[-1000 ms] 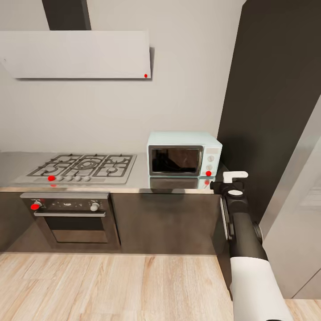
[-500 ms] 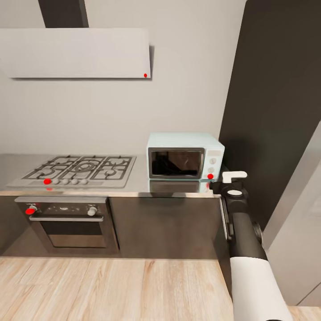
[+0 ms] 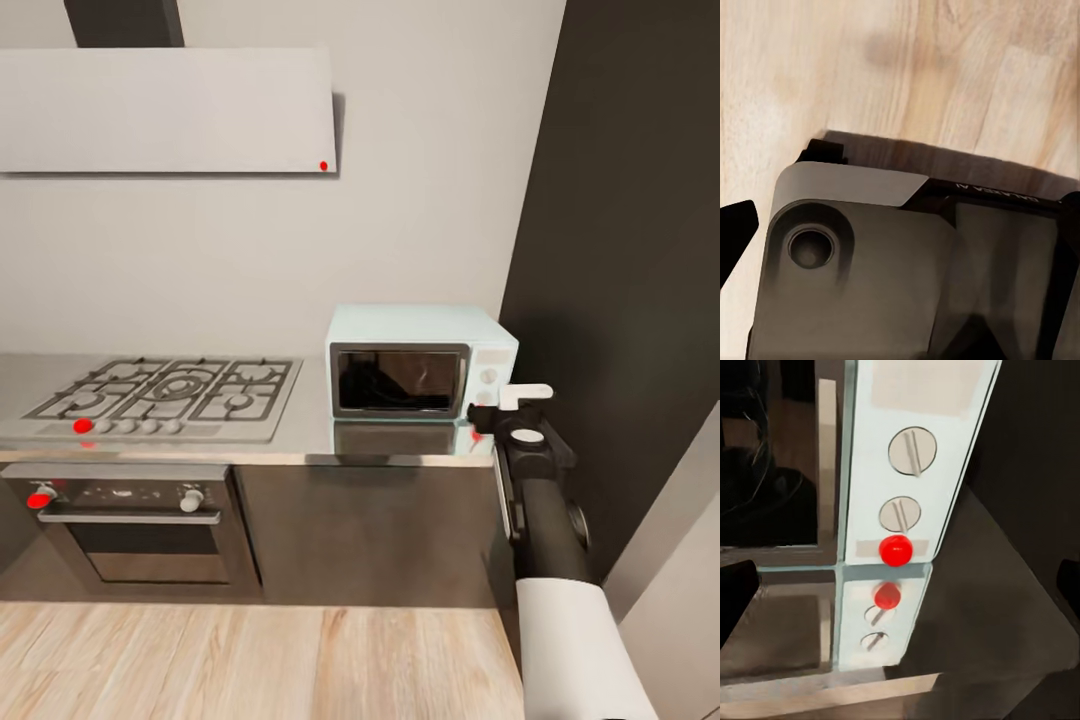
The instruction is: In the kitchen, take the popcorn bag from the countertop, put it into the microwave, and heat it until the popcorn is cooked so the cooked popcorn ends up inside the bag.
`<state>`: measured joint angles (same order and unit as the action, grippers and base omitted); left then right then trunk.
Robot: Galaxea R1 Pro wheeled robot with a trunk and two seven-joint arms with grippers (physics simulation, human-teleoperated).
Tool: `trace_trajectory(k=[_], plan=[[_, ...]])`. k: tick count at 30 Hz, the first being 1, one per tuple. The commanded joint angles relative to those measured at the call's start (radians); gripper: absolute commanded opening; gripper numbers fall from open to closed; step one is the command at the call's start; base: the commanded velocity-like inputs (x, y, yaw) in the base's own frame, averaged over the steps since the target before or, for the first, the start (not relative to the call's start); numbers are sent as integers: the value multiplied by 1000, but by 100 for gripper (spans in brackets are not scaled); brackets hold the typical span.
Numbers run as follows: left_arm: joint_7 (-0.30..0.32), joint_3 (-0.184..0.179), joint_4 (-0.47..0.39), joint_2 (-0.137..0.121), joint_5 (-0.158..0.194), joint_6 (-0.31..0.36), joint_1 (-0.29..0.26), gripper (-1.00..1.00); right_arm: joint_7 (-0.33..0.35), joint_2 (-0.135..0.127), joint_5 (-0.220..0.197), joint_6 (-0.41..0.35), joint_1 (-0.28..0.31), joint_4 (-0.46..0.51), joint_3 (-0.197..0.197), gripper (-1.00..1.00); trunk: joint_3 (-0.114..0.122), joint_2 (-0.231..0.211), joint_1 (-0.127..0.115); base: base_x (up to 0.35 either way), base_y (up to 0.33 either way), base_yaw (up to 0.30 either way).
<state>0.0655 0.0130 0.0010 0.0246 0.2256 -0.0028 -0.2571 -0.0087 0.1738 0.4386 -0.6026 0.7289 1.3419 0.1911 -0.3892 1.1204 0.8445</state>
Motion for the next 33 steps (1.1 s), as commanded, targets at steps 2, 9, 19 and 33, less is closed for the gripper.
trace_trajectory(k=[2,9,19,33], plan=[[4,1,0,0,8,0,-1,100,-1,1,-21,2,1,0,1,100,-1,1,0,169,0,0],[4,0,0,0,8,-1,-1,100,7,1,-95,96,2,-8,2,100,-1,1,0,115,0,0],[4,0,-1,0,8,-2,-1,100,186,-54,-98,160,0,-120,100,100,-1,1,0,24,0,0],[4,0,-1,1,7,-2,-1,100,220,-105,-94,190,0,-231,129,100,-1,1,0,0,0,0]])
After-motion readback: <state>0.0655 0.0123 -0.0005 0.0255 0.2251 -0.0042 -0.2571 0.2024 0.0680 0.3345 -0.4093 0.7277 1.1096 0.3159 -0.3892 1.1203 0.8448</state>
